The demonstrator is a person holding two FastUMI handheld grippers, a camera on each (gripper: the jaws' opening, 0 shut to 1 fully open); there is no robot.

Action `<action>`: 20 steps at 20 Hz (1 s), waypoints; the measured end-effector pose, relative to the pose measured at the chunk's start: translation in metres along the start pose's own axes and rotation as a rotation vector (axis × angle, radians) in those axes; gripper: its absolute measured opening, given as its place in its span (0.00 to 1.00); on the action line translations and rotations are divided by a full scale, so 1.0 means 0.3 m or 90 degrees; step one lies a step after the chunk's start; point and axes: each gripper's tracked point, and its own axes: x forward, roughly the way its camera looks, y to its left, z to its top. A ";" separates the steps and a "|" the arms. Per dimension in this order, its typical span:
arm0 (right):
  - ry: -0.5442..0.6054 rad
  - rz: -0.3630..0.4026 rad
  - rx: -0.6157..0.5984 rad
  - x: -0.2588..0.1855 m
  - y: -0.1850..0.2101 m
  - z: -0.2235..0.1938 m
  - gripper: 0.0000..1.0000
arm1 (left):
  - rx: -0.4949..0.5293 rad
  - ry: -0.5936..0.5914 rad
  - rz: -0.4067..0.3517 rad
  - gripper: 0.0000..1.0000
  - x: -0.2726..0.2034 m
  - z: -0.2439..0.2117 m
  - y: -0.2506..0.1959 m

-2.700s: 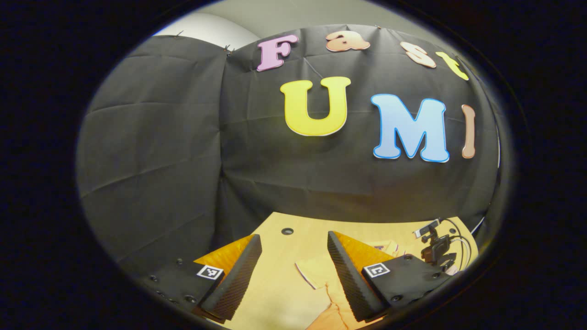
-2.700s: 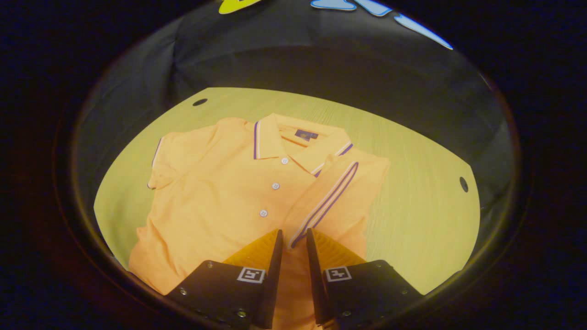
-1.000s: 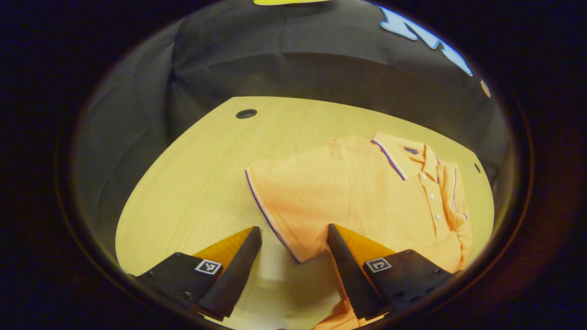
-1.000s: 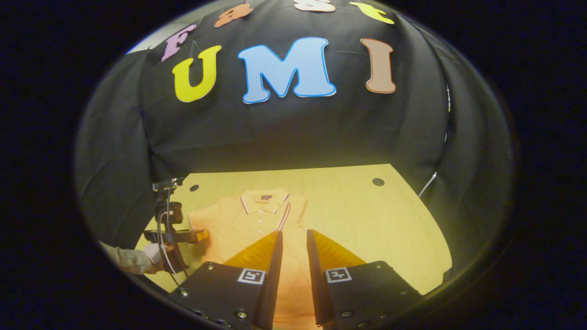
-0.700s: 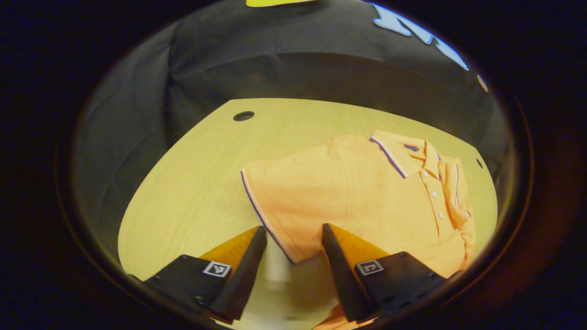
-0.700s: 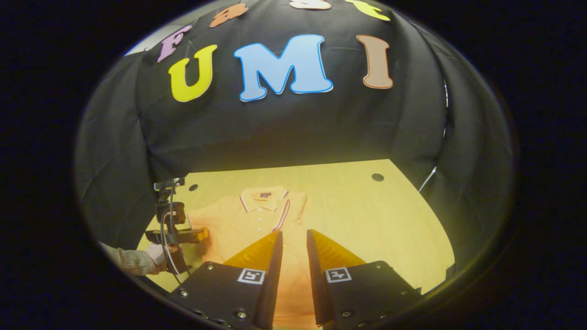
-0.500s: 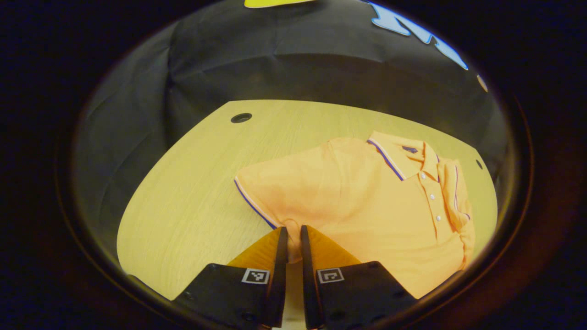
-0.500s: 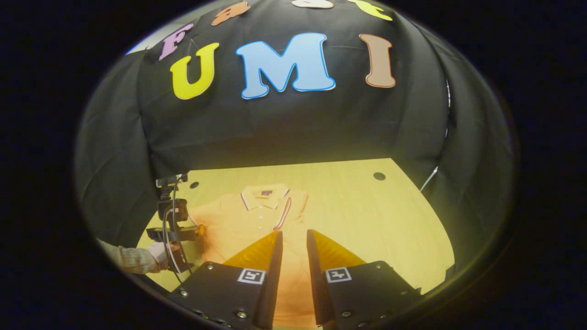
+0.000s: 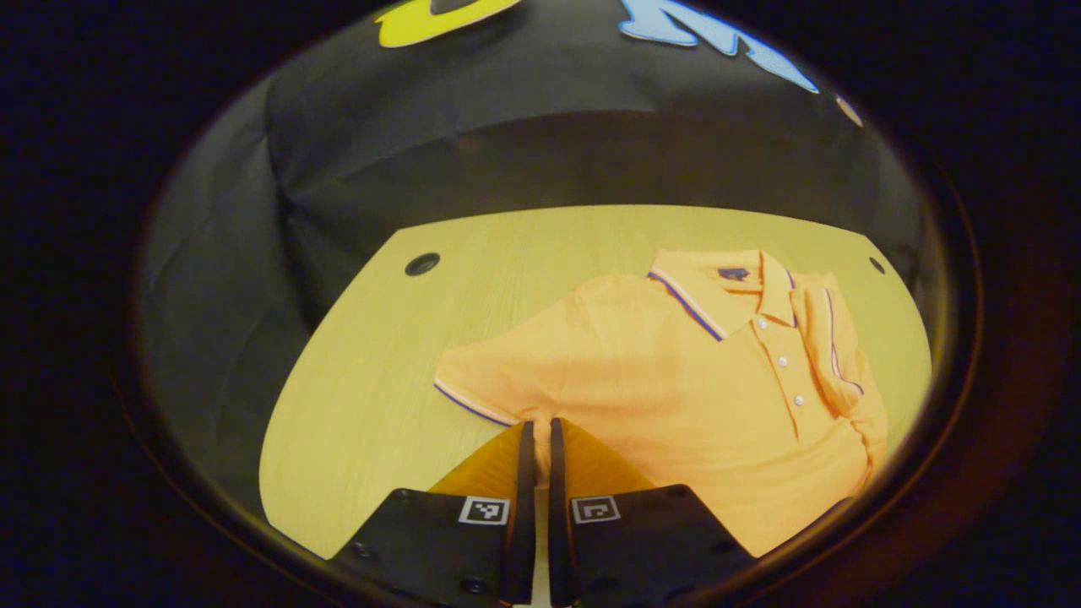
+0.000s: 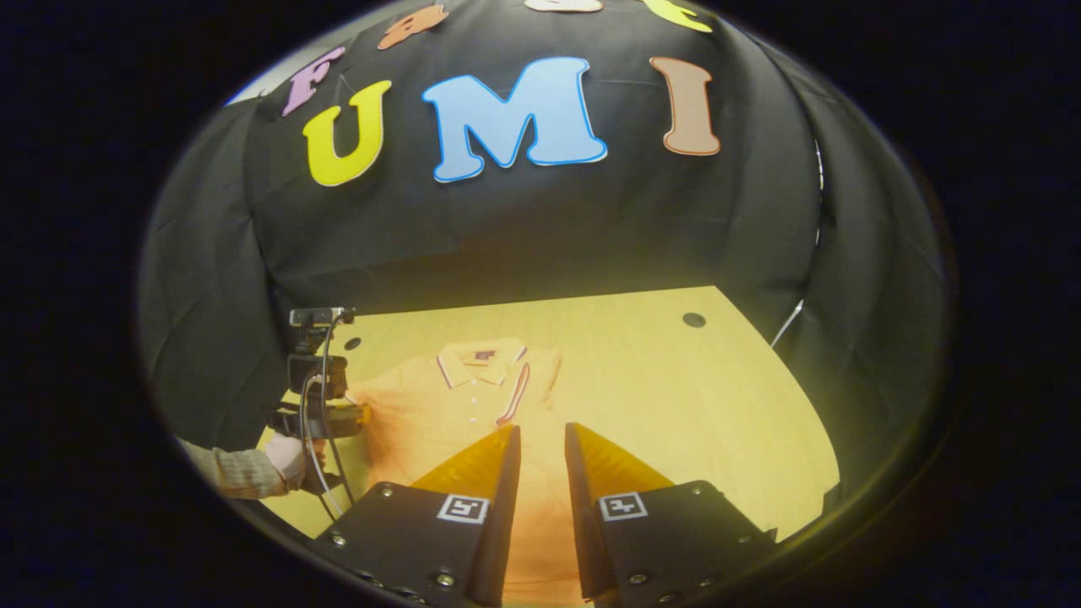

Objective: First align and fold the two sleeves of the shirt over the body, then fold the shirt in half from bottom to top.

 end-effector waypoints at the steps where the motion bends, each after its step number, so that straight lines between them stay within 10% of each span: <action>1: 0.000 -0.001 0.005 0.000 -0.003 -0.001 0.33 | 0.026 -0.019 -0.011 0.12 -0.014 0.042 -0.032; 9: 0.001 -0.024 0.038 -0.023 -0.060 -0.039 0.33 | 0.213 -0.133 -0.123 0.13 -0.136 0.237 -0.445; 20: 0.006 -0.083 0.097 -0.103 -0.207 -0.116 0.33 | 0.344 -0.027 -0.217 0.13 -0.104 -0.079 -0.743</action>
